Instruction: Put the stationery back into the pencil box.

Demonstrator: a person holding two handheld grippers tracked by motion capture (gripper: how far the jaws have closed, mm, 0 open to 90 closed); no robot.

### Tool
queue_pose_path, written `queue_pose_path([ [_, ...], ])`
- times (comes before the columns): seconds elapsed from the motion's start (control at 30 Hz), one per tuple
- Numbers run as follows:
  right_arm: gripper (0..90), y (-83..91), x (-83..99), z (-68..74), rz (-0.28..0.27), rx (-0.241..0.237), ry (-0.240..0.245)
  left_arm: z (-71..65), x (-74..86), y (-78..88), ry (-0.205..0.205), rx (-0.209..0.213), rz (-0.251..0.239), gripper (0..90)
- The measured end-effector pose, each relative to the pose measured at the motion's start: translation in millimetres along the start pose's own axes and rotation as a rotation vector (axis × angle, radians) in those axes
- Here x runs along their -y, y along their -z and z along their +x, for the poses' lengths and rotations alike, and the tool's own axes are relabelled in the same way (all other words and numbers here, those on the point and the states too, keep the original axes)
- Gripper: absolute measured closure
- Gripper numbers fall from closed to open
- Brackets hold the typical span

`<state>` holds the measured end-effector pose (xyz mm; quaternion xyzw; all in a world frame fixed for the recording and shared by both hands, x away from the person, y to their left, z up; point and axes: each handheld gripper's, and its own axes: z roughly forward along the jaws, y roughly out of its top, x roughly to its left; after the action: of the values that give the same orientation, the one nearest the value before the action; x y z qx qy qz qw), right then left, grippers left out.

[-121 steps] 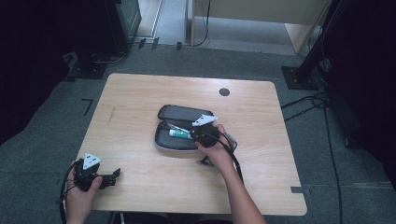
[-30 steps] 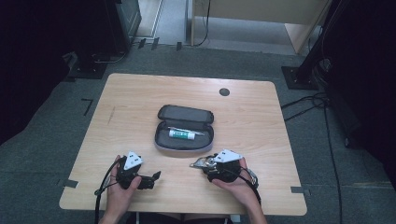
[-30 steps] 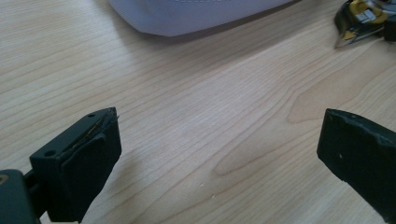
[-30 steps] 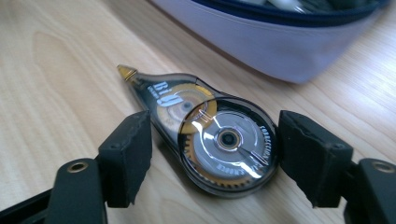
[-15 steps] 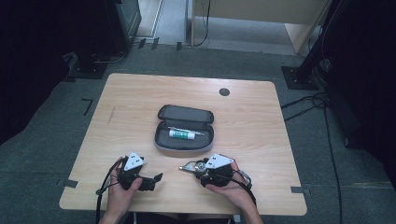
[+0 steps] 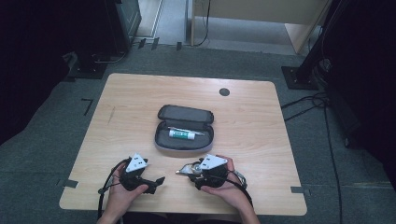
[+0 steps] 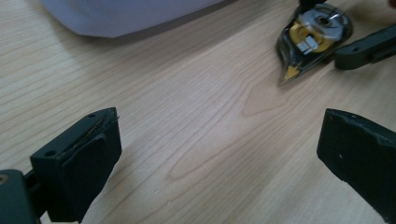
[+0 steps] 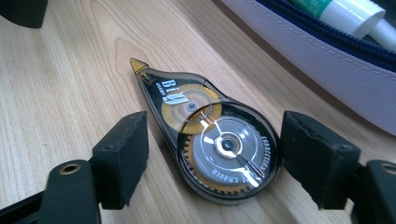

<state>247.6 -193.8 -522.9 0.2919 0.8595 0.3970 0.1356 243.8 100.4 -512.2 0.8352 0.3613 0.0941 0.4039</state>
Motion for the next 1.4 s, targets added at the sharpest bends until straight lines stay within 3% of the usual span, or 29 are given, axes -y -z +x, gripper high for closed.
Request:
queue_pose_path([
  [0.1, 25.2, -1.4, -0.8, 0.8, 0.010, -0.008, 0.004, -2.0, -0.3, -1.5, -0.023, 0.001, 0.012, 0.2],
  [0.2, 31.2, -0.8, -0.3, 1.9, 0.002, -0.020, 0.017, -4.8, -0.3, -1.6, -0.031, -0.027, 0.009, 16.1],
  [0.3, 35.4, 0.4, 0.3, 4.2, 0.000, -0.044, 0.026, -4.8, 0.2, -2.1, -0.037, -0.001, 0.012, 26.1],
  [0.4, 29.9, -0.5, -0.1, 7.0, 0.006, -0.068, 0.042, -5.6, 0.7, -2.4, -0.048, 0.020, 0.016, 35.5],
  [0.5, 30.2, -1.7, -1.4, 9.1, 0.011, -0.084, 0.047, -7.2, 1.0, -3.7, -0.062, 0.034, 0.021, 41.8],
  [0.67, 39.3, -2.9, -2.7, 11.5, 0.003, -0.097, 0.052, -8.0, 1.1, -5.7, -0.074, 0.048, 0.020, 49.1],
  [0.9, 41.7, -2.9, -3.0, 12.2, -0.005, -0.102, 0.051, -14.7, 0.8, -10.3, -0.138, 0.059, 0.018, 46.6],
  [1.03, 41.8, -2.9, -3.2, 10.6, -0.010, -0.114, 0.010, -18.6, -0.2, -12.2, -0.161, 0.070, 0.013, 43.0],
  [1.4, 41.8, -0.2, -8.5, 9.3, -0.005, -0.177, -0.074, -26.0, -1.6, -16.5, -0.221, 0.038, 0.040, 38.4],
])
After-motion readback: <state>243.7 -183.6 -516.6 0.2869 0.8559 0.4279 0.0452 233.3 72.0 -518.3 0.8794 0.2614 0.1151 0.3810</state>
